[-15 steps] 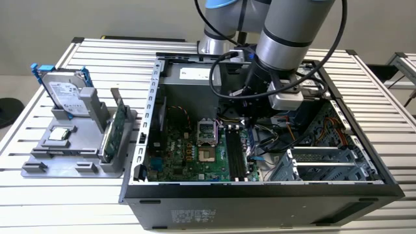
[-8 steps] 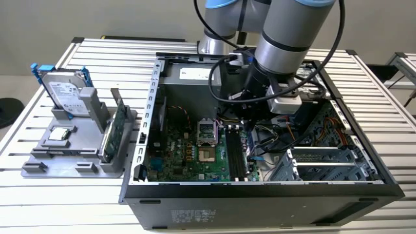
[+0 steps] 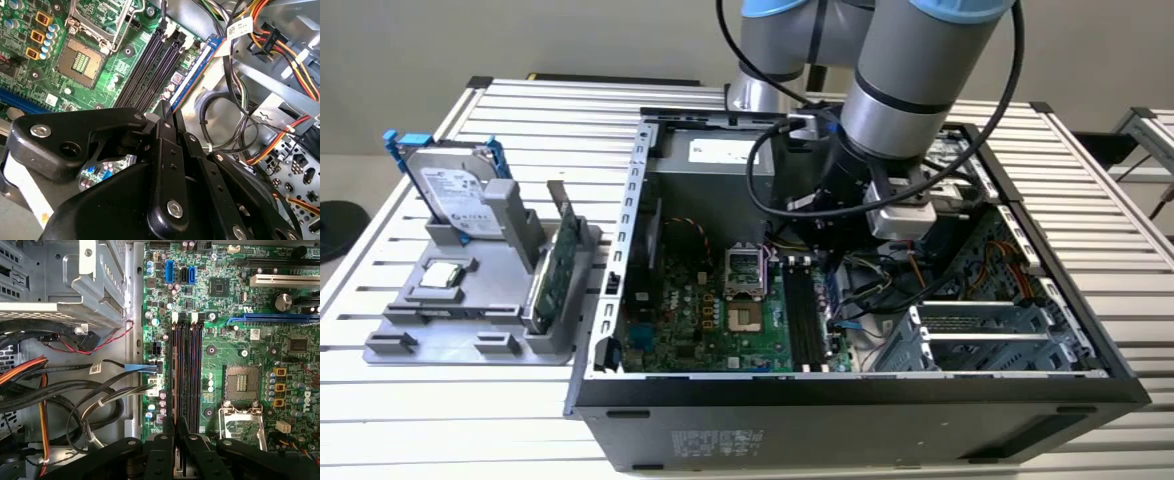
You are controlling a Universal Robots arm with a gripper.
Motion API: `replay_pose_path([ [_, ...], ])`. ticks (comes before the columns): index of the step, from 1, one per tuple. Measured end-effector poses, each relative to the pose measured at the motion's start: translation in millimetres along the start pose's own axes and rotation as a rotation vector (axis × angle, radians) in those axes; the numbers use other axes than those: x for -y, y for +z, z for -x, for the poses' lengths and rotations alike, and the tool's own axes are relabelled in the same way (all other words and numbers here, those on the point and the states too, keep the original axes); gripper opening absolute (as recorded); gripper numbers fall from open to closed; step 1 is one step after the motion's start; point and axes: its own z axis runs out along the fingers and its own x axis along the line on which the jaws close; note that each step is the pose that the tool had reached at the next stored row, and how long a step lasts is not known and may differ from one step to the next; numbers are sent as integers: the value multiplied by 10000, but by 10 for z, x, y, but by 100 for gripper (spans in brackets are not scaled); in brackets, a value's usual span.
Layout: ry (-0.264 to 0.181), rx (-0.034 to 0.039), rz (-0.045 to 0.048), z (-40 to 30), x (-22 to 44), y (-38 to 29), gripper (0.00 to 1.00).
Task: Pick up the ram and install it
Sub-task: 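Insert the ram into the slot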
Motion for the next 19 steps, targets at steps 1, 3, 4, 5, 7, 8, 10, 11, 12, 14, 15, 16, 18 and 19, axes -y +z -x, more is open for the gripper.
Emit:
replay_pose_path([
  [1, 1, 0, -1, 1, -3, 7, 0],
  [3, 0, -1, -1, 3, -10, 18, 0],
  [4, 0, 0, -2, 4, -13, 24, 0],
  [5, 0, 0, -2, 5, -16, 29, 0],
  [7, 1, 0, 0, 7, -22, 42, 0],
  [8, 1, 0, -2, 8, -24, 49, 0],
  [10, 0, 0, -1, 8, -28, 61, 0],
  [11, 1, 0, -1, 8, -29, 67, 0],
  [12, 1, 1, 0, 9, -30, 69, 0],
  [14, 1, 28, -1, 8, -30, 71, 0],
  [15, 1, 27, 0, 8, -30, 72, 0],
  [16, 1, 27, 0, 8, -30, 73, 0],
  [18, 1, 26, -2, 8, -33, 78, 0],
  [19, 1, 28, 1, 9, -36, 81, 0],
])
